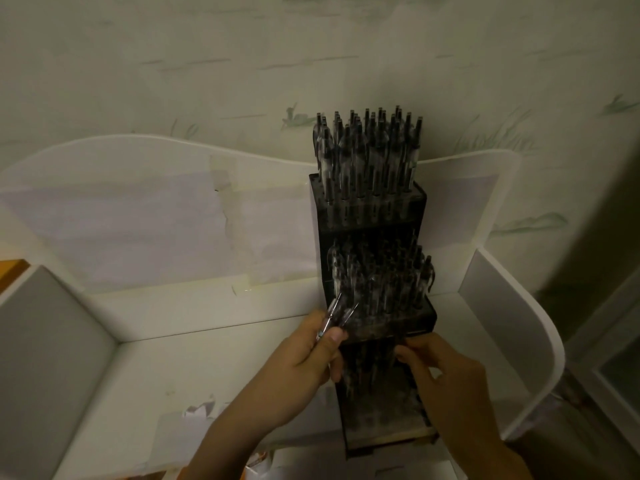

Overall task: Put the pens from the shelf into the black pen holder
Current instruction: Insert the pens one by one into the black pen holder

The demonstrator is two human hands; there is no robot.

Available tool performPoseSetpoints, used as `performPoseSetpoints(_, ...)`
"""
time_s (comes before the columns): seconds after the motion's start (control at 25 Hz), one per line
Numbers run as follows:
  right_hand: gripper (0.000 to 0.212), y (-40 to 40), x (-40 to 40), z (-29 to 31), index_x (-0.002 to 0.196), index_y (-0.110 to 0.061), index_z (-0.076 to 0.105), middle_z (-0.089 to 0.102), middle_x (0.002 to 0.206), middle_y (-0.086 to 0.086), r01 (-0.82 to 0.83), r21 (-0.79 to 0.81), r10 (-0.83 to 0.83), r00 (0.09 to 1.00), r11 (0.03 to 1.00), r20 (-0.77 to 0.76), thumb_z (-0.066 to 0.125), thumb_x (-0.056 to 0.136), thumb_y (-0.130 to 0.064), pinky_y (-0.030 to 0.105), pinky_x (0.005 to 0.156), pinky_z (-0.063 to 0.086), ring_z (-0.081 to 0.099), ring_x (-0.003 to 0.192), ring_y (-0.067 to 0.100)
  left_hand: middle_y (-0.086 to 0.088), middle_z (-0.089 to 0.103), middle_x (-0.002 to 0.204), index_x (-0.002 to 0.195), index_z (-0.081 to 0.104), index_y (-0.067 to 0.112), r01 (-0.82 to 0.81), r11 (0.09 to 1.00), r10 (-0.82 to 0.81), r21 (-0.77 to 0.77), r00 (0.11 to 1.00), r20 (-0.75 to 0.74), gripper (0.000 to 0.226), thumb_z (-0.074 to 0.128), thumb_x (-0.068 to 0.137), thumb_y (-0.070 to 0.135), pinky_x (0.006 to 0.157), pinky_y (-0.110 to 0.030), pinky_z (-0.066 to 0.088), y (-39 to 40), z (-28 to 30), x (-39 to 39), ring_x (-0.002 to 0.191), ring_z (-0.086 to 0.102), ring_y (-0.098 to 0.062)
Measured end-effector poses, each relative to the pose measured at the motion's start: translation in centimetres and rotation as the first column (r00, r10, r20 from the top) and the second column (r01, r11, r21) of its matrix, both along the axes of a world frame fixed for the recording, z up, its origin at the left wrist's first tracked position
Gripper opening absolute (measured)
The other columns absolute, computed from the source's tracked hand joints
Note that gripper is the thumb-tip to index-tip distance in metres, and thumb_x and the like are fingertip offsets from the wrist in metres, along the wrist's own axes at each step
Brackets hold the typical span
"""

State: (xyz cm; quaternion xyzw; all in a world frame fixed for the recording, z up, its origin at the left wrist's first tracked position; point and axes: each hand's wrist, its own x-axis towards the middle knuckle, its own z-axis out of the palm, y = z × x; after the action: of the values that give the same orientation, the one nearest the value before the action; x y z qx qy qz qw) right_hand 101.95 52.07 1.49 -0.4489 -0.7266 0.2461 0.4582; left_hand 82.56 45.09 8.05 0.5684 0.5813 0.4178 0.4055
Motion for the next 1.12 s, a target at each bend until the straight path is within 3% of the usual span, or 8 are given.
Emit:
performPoseSetpoints(0.16,0.037,-0.2,-0.3,-2.5,0.077,-0.042,0.056,0.058,0.054,-0.014,-0.034,-0.083,0.039,0.997,0.996,0.062,0.077,0.078,-0.011,0.002,0.048,0.034,0.057,0.053,-0.001,0.007,0.056,0.066,0.103,0.057,0.022,0.000,0.998,-0.002,-0.059,1.000,-0.023,0.022,0.037,0.101,0.032,0.061,-0.019,0.038,-0.2,-0.4,0.0,0.055,0.047,-0.002)
performPoseSetpoints(0.36,0.020,-0.7,-0.2,0.0,0.091,-0.023,0.073,0.062,0.074,-0.029,0.047,-0.039,-0.047,0.999,0.998,0.017,0.080,0.073,-0.017,-0.003,0.065,0.041,0.061,0.074,-0.014,0.014,0.054,0.067,0.103,0.058,0.027,0.082,0.993,-0.088,-0.089,0.994,-0.067,0.020,0.038,0.103,0.030,0.064,-0.022,0.039,0.0,-0.7,0.3,0.062,0.047,-0.003)
performPoseSetpoints(0.44,0.017,-1.5,-0.5,1.9,0.092,-0.025,0.072,0.067,0.077,-0.027,0.010,0.021,-0.008,0.996,1.000,-0.093,0.074,0.076,-0.021,0.001,0.066,0.045,0.064,0.076,-0.008,0.014,0.054,0.067,0.101,0.057,0.027,0.106,0.992,-0.111,-0.072,0.991,-0.078,0.018,0.040,0.101,0.032,0.064,-0.023,0.040,0.1,-0.5,0.7,0.063,0.049,-0.003)
performPoseSetpoints(0.6,0.016,-2.3,-1.3,4.5,0.093,-0.025,0.074,0.074,0.086,-0.015,-0.194,-0.217,0.107,0.927,0.957,-0.359,0.069,0.082,-0.015,0.012,0.071,0.053,0.069,0.081,0.002,0.015,0.057,0.068,0.104,0.055,0.023,0.156,0.985,-0.163,-0.071,0.981,-0.105,0.014,0.042,0.101,0.028,0.063,-0.023,0.044,0.5,-0.3,1.9,0.064,0.052,-0.003)
performPoseSetpoints(0.8,0.013,-1.5,0.9,6.9,0.088,-0.022,0.074,0.076,0.078,-0.004,-0.111,-0.395,-0.123,0.845,0.912,-0.521,0.065,0.086,-0.014,0.014,0.065,0.054,0.072,0.076,0.010,0.008,0.063,0.074,0.105,0.057,0.015,0.107,0.991,-0.117,-0.085,0.985,-0.127,0.018,0.041,0.102,0.021,0.064,-0.016,0.046,0.7,-0.1,1.8,0.067,0.059,-0.002)
performPoseSetpoints(0.88,0.012,-1.1,2.4,7.8,0.089,-0.025,0.072,0.074,0.078,-0.011,0.021,-0.320,-0.171,0.879,0.947,-0.446,0.063,0.087,-0.017,0.013,0.068,0.051,0.069,0.075,0.000,0.004,0.063,0.075,0.106,0.060,0.018,0.070,0.994,-0.079,-0.084,0.990,-0.119,0.019,0.041,0.102,0.021,0.061,-0.014,0.046,0.7,0.0,1.2,0.066,0.060,-0.003)
performPoseSetpoints(0.96,0.011,-0.8,3.2,7.9,0.090,-0.030,0.068,0.071,0.076,-0.017,0.101,-0.182,-0.148,0.954,0.978,-0.262,0.062,0.088,-0.020,0.006,0.068,0.044,0.062,0.081,-0.013,0.002,0.062,0.069,0.107,0.062,0.023,0.072,0.995,-0.078,-0.064,0.991,-0.105,0.020,0.043,0.101,0.023,0.058,-0.014,0.045,0.5,0.1,0.8,0.061,0.060,-0.006)
performPoseSetpoints(1.12,0.013,-0.2,2.2,4.5,0.099,-0.026,0.065,0.060,0.088,-0.025,0.072,0.042,-0.074,0.996,0.996,0.058,0.061,0.088,-0.018,-0.005,0.077,0.034,0.052,0.091,-0.020,0.010,0.053,0.056,0.110,0.063,0.027,0.082,0.997,-0.082,-0.008,0.992,-0.094,0.022,0.043,0.101,0.027,0.056,-0.015,0.041,0.5,0.2,0.8,0.053,0.051,-0.002)
